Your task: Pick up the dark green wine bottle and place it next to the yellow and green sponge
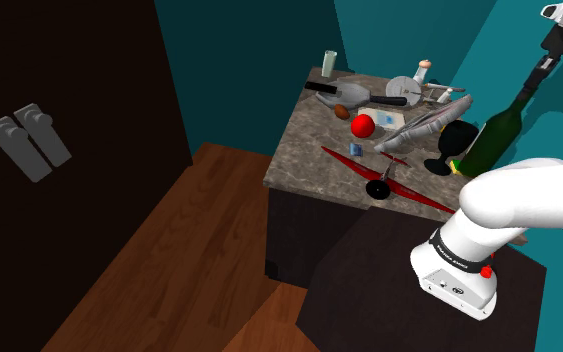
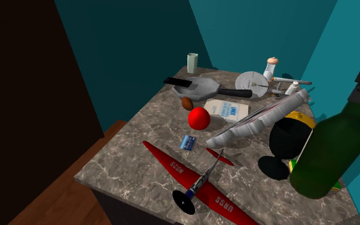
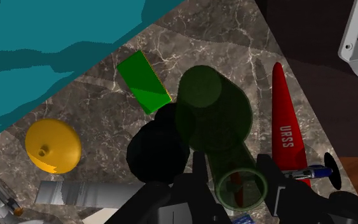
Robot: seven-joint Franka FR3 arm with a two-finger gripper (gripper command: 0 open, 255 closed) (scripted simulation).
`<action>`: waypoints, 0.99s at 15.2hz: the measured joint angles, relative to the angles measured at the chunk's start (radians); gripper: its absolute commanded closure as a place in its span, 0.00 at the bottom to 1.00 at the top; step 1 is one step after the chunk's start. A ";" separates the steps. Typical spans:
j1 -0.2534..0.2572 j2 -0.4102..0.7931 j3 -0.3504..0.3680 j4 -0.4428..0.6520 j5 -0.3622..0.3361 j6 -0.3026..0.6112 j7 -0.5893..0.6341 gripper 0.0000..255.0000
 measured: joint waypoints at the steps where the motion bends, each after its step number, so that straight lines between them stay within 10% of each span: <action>1: -0.001 0.000 -0.007 -0.012 -0.004 0.013 0.001 1.00; 15: -0.020 -0.005 -0.086 -0.187 -0.072 0.186 0.026 1.00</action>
